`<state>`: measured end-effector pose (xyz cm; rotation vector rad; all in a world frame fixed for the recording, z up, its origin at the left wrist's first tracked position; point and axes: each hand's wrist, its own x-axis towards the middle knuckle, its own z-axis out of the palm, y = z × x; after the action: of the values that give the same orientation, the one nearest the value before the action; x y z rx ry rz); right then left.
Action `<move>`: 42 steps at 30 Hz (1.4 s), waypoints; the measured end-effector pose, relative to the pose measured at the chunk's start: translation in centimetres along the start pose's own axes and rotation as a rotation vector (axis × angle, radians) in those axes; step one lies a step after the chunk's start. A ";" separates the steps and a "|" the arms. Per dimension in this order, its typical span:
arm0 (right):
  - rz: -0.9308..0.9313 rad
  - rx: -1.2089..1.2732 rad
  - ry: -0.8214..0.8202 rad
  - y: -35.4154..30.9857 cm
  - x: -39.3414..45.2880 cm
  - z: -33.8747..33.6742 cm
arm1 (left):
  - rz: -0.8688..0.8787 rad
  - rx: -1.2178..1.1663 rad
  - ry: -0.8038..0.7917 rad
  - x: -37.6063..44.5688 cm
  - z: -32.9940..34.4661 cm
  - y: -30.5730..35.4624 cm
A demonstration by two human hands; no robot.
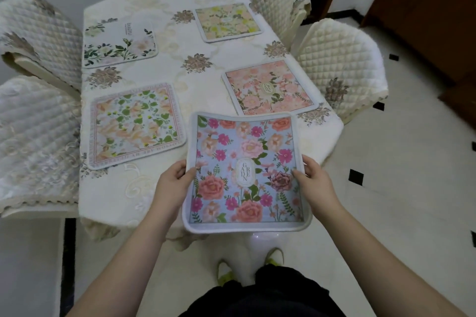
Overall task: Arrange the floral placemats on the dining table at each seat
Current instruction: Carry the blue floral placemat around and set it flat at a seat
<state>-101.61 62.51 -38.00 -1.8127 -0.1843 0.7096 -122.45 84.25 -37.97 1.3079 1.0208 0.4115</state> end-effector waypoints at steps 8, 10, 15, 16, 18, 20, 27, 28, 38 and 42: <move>-0.065 0.021 0.173 -1.5 -3.1 -7.9 | 0.034 0.035 -0.191 -0.5 7.6 5.3; -0.065 0.039 0.231 -1.6 -3.9 -10.4 | 0.053 0.050 -0.252 -0.9 10.1 6.5; -0.047 0.105 0.323 -0.9 -5.5 -17.3 | 0.057 0.031 -0.347 -2.6 17.3 8.7; -0.046 0.124 0.338 -0.7 -5.8 -18.9 | 0.042 0.022 -0.366 -3.0 18.9 9.1; -0.041 0.165 0.373 -0.3 -6.7 -22.1 | 0.006 0.021 -0.410 -3.9 22.1 9.7; -0.029 0.215 0.402 0.2 -7.6 -25.3 | -0.034 0.011 -0.447 -4.7 25.2 10.2; -0.047 0.338 0.461 1.7 -9.2 -34.7 | -0.025 0.067 -0.522 -7.1 35.0 10.5; -0.051 0.349 0.468 1.8 -9.2 -35.7 | -0.031 0.063 -0.523 -7.4 36.0 10.5; -0.048 0.388 0.531 1.9 -5.6 -41.3 | -0.042 0.072 -0.552 -5.4 44.1 11.4; -0.019 0.396 0.536 1.6 -1.9 -42.7 | -0.055 0.082 -0.564 -2.1 47.2 11.9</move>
<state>-80.03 26.36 -30.44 -1.5504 0.2772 0.2056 -82.41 57.84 -29.67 1.3585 0.5984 -0.0487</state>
